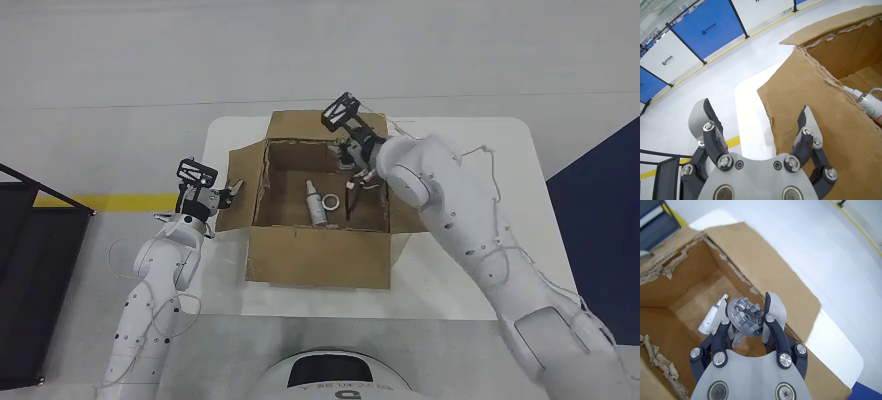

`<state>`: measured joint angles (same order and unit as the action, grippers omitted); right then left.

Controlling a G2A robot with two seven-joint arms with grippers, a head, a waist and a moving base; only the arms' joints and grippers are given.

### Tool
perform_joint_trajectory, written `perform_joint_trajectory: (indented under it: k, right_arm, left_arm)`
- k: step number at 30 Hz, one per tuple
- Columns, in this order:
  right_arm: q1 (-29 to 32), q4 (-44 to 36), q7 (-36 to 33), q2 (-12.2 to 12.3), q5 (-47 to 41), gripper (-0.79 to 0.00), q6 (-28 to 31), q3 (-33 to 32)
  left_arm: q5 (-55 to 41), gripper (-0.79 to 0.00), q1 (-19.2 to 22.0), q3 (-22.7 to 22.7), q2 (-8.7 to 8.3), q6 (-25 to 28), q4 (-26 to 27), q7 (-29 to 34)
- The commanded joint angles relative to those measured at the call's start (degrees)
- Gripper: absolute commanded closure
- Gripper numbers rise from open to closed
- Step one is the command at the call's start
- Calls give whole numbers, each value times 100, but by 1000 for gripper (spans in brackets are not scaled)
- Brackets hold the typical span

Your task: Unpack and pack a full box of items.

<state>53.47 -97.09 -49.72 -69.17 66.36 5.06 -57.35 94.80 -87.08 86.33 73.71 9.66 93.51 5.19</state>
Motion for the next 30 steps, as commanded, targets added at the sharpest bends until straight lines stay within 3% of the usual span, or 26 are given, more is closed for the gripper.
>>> perform_joint_trajectory:
  k: [1, 6, 12, 18, 30]
  right_arm:
    - [993, -1183, 228, 182, 230, 0, -166, -990]
    - [2761, -2692, 640, 367, 906, 0, -775, -2402]
    - [3857, -2924, 681, 384, 909, 0, -1425, -3388]
    - [4285, -2403, 748, 374, 53, 0, -1310, -4098]
    - [4285, -2403, 748, 374, 53, 0, -1310, -4098]
  left_arm:
    - [0, -785, 0, 0, 0, 0, 0, 0]
    - [0, -785, 0, 0, 0, 0, 0, 0]
    - [0, -785, 0, 0, 0, 0, 0, 0]
    - [0, -785, 0, 0, 0, 0, 0, 0]
    - [0, -785, 0, 0, 0, 0, 0, 0]
